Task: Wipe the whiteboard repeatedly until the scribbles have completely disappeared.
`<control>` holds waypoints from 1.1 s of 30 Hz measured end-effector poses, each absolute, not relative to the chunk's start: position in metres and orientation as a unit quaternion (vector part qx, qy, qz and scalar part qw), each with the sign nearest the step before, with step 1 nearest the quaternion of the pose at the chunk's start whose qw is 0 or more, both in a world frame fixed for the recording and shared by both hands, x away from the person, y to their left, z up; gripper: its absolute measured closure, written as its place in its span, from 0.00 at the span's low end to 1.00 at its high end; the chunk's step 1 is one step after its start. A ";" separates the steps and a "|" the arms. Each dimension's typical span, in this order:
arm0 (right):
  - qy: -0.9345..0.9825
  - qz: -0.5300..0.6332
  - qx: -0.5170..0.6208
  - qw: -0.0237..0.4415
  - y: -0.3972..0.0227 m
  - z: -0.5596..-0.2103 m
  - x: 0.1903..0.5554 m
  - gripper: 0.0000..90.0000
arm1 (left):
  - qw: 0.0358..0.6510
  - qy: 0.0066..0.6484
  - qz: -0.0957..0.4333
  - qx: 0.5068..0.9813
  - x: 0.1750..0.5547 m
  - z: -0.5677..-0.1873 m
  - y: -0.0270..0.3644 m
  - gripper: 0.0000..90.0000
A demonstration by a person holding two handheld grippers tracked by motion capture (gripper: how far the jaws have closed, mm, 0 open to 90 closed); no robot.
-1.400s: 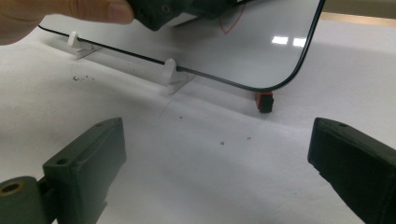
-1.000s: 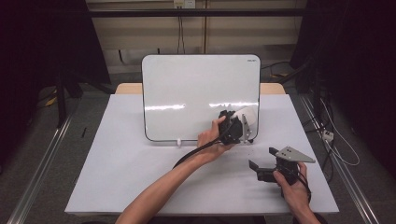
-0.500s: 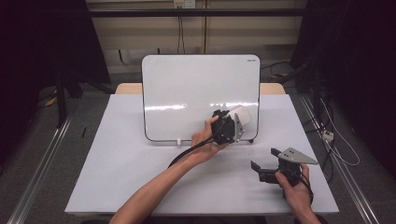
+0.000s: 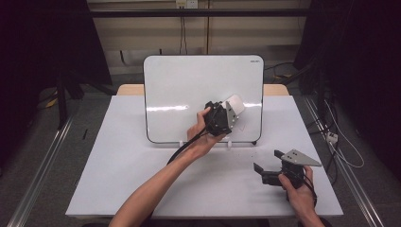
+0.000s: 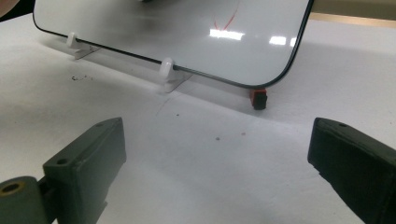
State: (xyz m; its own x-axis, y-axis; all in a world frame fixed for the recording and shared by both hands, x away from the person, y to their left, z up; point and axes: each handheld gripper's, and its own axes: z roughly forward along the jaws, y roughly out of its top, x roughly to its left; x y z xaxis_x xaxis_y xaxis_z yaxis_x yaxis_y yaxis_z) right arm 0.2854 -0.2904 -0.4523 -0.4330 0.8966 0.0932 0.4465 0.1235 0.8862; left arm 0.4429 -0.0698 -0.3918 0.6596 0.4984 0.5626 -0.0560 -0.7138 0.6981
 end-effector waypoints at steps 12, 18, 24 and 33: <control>0.708 0.465 0.473 0.242 -0.290 -0.452 0.286 0.05 | 0.357 0.103 0.399 0.838 0.431 -0.405 -0.113 0.35; 0.707 0.466 0.473 0.242 -0.291 -0.452 0.284 0.05 | 0.349 0.087 0.401 0.842 0.421 -0.414 -0.129 0.34; 0.708 0.466 0.473 0.242 -0.291 -0.452 0.285 0.05 | 0.341 0.071 0.399 0.848 0.410 -0.426 -0.129 0.35; 0.709 0.465 0.471 0.242 -0.290 -0.452 0.286 0.05 | 0.317 0.048 0.399 0.859 0.403 -0.432 -0.122 0.35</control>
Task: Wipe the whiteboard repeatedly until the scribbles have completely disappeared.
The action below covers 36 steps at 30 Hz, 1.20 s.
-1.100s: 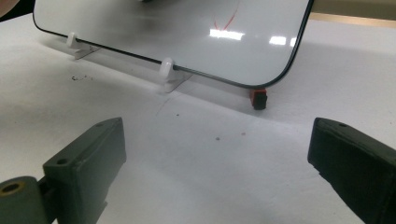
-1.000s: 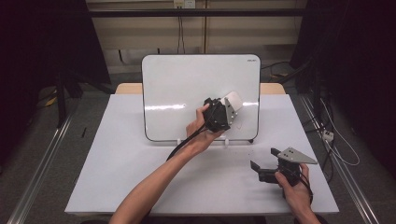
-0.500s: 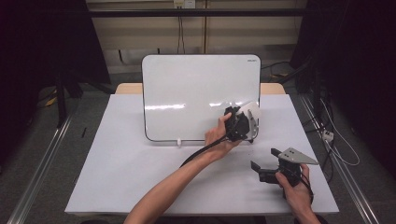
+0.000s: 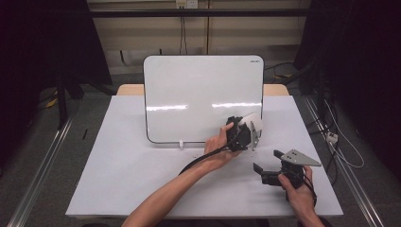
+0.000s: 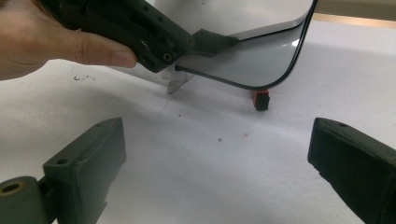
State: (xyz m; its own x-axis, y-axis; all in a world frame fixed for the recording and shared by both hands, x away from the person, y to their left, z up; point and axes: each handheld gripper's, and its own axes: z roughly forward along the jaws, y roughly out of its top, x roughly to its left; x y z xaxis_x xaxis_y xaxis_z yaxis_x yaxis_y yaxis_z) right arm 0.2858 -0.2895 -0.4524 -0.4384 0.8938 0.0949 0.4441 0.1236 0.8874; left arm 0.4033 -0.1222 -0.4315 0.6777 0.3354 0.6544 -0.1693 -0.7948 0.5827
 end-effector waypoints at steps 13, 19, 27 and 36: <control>0.709 0.462 0.473 0.244 -0.290 -0.452 0.285 0.05 | 0.309 0.081 0.402 0.858 0.410 -0.424 -0.090 0.35; 0.709 0.461 0.474 0.245 -0.291 -0.452 0.285 0.05 | 0.321 0.119 0.404 0.849 0.423 -0.411 -0.063 0.35; 0.708 0.461 0.475 0.244 -0.290 -0.452 0.285 0.05 | 0.323 0.140 0.411 0.841 0.427 -0.407 -0.053 0.35; 0.712 0.461 0.470 0.245 -0.287 -0.452 0.288 0.04 | 0.311 0.101 0.411 0.851 0.420 -0.414 -0.069 0.35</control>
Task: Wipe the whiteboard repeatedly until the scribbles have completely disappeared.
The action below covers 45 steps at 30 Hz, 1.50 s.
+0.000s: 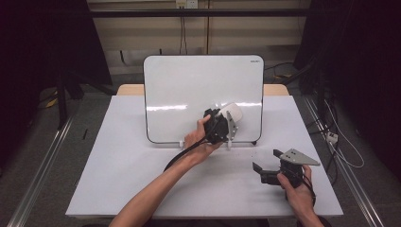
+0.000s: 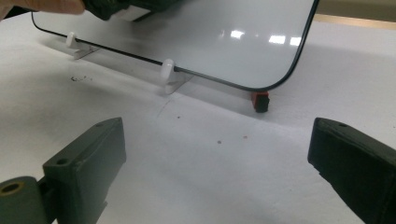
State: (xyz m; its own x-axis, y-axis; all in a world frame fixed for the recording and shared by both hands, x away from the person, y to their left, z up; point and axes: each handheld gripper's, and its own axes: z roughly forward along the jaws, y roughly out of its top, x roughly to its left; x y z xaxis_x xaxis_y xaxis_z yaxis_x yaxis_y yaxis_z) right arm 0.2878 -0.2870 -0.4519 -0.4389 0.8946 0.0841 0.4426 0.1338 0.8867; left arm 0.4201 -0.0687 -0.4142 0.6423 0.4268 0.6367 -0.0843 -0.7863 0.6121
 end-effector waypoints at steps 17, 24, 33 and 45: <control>0.713 0.463 0.468 0.243 -0.285 -0.452 0.288 0.05 | 0.273 0.004 0.389 0.880 0.406 -0.429 -0.082 0.35; 0.712 0.462 0.469 0.244 -0.286 -0.452 0.288 0.04 | 0.281 0.048 0.385 0.878 0.403 -0.432 -0.064 0.35; 0.712 0.461 0.469 0.243 -0.286 -0.452 0.289 0.04 | 0.326 0.116 0.363 0.865 0.412 -0.424 -0.040 0.35; 0.713 0.459 0.470 0.243 -0.282 -0.452 0.293 0.05 | 0.403 0.149 0.313 0.847 0.406 -0.399 -0.013 0.35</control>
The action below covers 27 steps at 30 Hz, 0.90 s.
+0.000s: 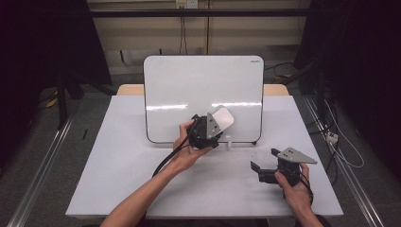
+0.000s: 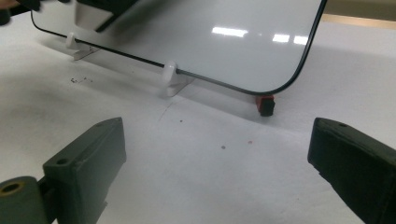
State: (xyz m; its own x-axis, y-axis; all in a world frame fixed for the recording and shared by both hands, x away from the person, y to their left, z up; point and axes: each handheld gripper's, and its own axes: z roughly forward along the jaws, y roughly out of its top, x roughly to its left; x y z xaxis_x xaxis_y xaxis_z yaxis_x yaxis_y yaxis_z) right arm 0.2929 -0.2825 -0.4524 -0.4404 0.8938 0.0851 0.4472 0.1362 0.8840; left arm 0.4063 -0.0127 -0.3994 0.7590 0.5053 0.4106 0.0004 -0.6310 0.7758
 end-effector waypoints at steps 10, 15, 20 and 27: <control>0.713 0.458 0.470 0.245 -0.283 -0.452 0.289 0.04 | 0.422 0.190 0.292 0.837 0.405 -0.388 0.008 0.35; 0.713 0.459 0.469 0.246 -0.284 -0.452 0.287 0.04 | 0.427 0.209 0.299 0.827 0.403 -0.384 0.023 0.35; 0.712 0.460 0.470 0.246 -0.285 -0.452 0.288 0.04 | 0.437 0.233 0.294 0.817 0.404 -0.377 0.038 0.35; 0.714 0.458 0.471 0.242 -0.280 -0.453 0.293 0.05 | 0.436 0.256 0.299 0.809 0.403 -0.373 0.069 0.35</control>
State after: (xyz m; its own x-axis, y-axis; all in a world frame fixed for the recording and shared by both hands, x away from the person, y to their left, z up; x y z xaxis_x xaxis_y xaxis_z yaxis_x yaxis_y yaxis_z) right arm 0.2931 -0.2805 -0.4527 -0.4380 0.8949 0.0854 0.4512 0.1367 0.8819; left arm 0.4030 0.0685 -0.3727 0.6891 0.6761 0.2607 0.1536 -0.4879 0.8593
